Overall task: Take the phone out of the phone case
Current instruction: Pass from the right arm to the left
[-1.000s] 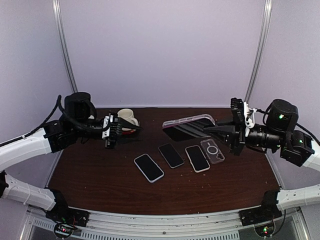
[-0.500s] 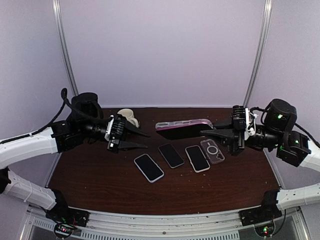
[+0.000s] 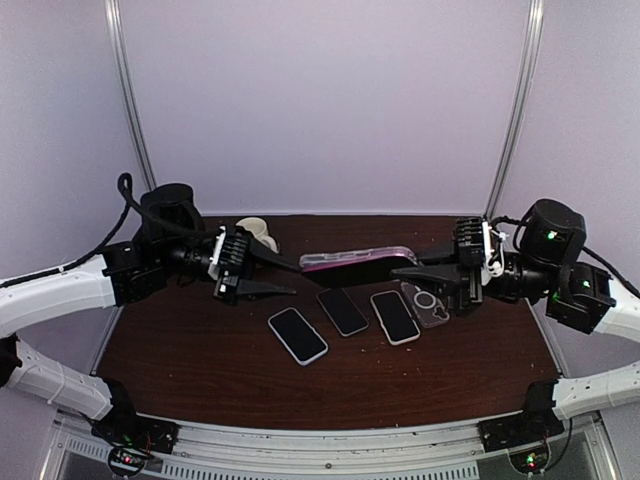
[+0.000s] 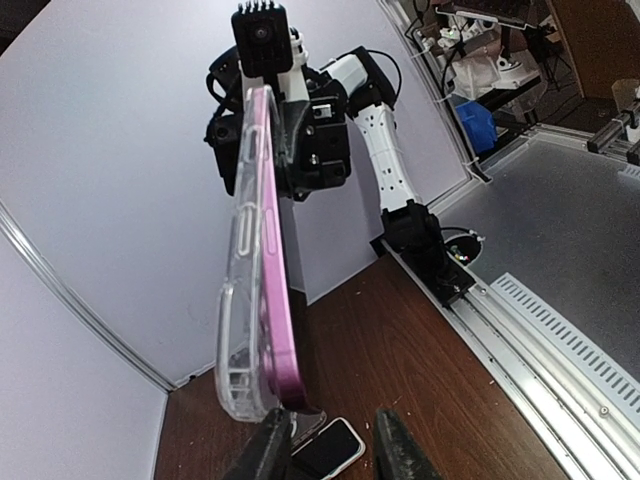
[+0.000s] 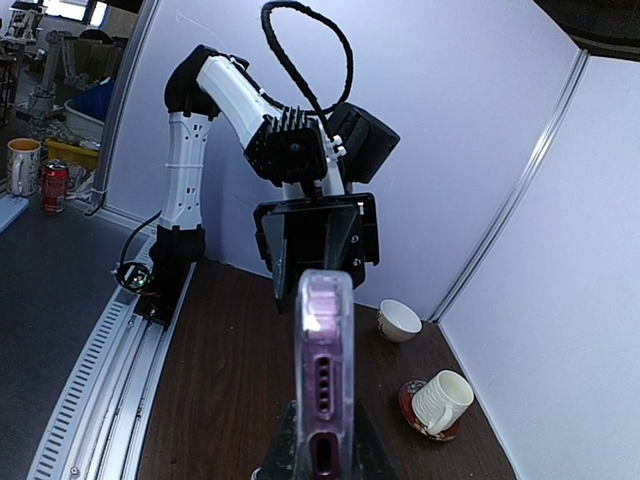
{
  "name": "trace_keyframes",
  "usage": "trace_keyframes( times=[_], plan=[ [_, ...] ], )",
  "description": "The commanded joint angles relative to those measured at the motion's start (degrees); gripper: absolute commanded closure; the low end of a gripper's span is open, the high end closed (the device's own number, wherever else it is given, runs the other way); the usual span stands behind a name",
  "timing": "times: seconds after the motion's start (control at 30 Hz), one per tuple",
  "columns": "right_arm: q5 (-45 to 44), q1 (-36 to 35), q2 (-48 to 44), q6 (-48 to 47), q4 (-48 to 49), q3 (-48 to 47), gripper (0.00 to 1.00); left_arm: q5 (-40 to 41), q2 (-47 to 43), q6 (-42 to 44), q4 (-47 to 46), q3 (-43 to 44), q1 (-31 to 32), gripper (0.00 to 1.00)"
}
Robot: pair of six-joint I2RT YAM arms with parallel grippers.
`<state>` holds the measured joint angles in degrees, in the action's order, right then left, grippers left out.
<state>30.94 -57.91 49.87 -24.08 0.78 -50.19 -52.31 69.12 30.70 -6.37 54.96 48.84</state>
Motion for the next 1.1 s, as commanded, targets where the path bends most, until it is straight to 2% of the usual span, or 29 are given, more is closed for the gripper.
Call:
trace_keyframes(
  times=[0.0, 0.27, 0.53, 0.73, 0.83, 0.97, 1.03, 1.07],
  plan=[
    [1.5, -0.9, 0.1, 0.0, 5.0, -0.8, 1.00, -0.7, 0.3, -1.0, -2.8, 0.9, 0.4, 0.70],
    [2.6, -2.0, 1.6, 0.4, 5.0, -0.4, 1.00, 2.4, -0.1, -1.8, -4.7, 0.3, 0.4, 0.70],
    [0.6, -3.6, 3.6, 1.3, 9.6, 0.5, 1.00, 2.8, 0.6, -3.0, -5.8, 0.2, 0.5, 0.71],
    [0.0, -4.5, 5.0, 1.9, 11.7, 0.5, 1.00, 4.9, 1.0, -2.9, -6.1, 0.2, 0.5, 0.78],
    [-0.3, -5.2, 5.7, 2.4, 12.9, 0.6, 1.00, 6.2, 1.3, -2.9, -6.1, 0.2, 0.5, 0.85],
    [-1.0, -6.6, 6.1, 3.4, 13.2, 0.8, 1.00, 7.6, 1.3, -2.3, -5.9, 0.2, 0.5, 1.00],
    [-1.6, -7.0, 6.0, 4.7, 12.5, 1.0, 0.99, 8.1, 1.2, -1.8, -5.7, 0.2, 0.5, 1.00],
    [-2.4, -7.1, 5.8, 5.6, 12.1, 1.3, 0.89, 8.4, 1.0, -1.6, -5.7, 0.0, 0.5, 1.00]
  ],
)
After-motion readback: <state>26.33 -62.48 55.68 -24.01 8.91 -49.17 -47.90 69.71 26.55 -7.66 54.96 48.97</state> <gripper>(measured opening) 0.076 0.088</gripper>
